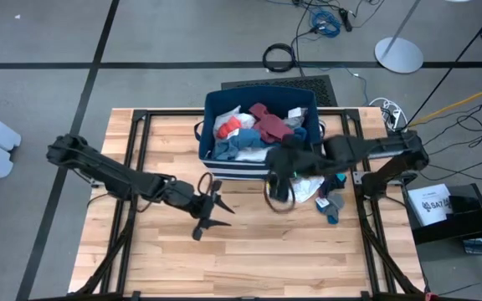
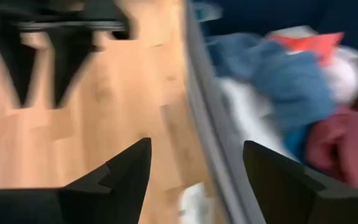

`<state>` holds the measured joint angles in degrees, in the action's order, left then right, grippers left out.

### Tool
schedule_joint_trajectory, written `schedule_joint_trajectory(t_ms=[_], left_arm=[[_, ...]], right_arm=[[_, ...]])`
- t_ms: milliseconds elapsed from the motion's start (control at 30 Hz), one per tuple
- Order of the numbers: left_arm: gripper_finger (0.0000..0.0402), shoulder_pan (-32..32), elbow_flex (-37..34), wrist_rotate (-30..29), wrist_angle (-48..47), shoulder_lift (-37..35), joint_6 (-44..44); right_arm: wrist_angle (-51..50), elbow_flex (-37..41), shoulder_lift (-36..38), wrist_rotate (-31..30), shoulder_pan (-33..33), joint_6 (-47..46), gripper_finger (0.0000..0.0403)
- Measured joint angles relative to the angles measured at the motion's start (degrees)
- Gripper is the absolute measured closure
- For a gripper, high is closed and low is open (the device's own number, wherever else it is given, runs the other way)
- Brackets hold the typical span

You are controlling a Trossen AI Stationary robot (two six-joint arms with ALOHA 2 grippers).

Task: Sort clothes
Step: Put the white socks into the blue laundry organizer

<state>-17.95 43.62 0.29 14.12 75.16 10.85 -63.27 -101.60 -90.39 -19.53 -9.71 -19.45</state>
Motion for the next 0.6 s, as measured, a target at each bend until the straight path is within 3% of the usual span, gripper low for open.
schedule_joint_trajectory(t_ms=[333,600], left_arm=[[0.0221,2.3,0.0,4.5,5.5,7.7,-0.1],[0.0221,2.4,0.0,4.7,9.7,9.1,-0.2]], right_arm=[[-3.9,5.6,0.0,-3.5,-16.3,-18.5,0.0163],[-4.4,13.3,0.0,-3.3,-25.4,-35.4,0.0163]])
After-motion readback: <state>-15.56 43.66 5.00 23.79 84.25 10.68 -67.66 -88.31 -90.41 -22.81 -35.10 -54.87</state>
